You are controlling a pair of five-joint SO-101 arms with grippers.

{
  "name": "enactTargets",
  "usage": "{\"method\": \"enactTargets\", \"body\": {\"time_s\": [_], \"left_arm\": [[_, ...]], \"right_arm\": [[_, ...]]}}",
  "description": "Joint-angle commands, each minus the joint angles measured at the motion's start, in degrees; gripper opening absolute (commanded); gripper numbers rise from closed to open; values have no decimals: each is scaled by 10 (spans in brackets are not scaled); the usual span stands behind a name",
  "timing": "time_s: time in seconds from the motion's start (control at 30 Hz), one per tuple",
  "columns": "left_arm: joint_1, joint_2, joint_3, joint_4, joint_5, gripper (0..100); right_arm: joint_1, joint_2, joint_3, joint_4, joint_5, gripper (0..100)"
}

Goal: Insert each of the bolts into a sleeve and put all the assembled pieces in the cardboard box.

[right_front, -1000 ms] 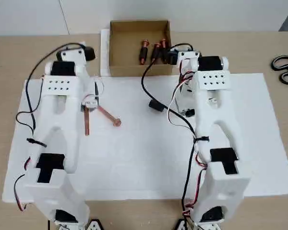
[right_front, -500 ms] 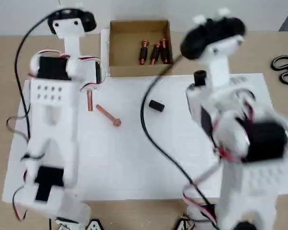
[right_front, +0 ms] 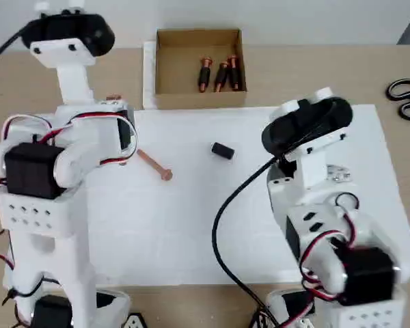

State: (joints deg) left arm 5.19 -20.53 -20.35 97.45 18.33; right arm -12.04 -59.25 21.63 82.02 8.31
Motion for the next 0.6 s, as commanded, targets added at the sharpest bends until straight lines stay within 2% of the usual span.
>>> {"method": "enactTargets", "body": {"time_s": [0.0, 0.1, 0.23, 0.5, 0.57], "left_arm": [[6, -36, 14, -45, 88, 6], [6, -43, 35, -88, 152, 6], [6, -40, 56, -148, 156, 6], [98, -40, 157, -294, 154, 6], [114, -39, 192, -345, 154, 6]], "right_arm": [[-42, -65, 147, -136, 1, 4], [-87, -131, 257, -211, 1, 4], [-99, -202, 338, -273, 3, 4], [-109, -217, 428, -279, 0, 4], [-124, -218, 438, -279, -22, 4]]}}
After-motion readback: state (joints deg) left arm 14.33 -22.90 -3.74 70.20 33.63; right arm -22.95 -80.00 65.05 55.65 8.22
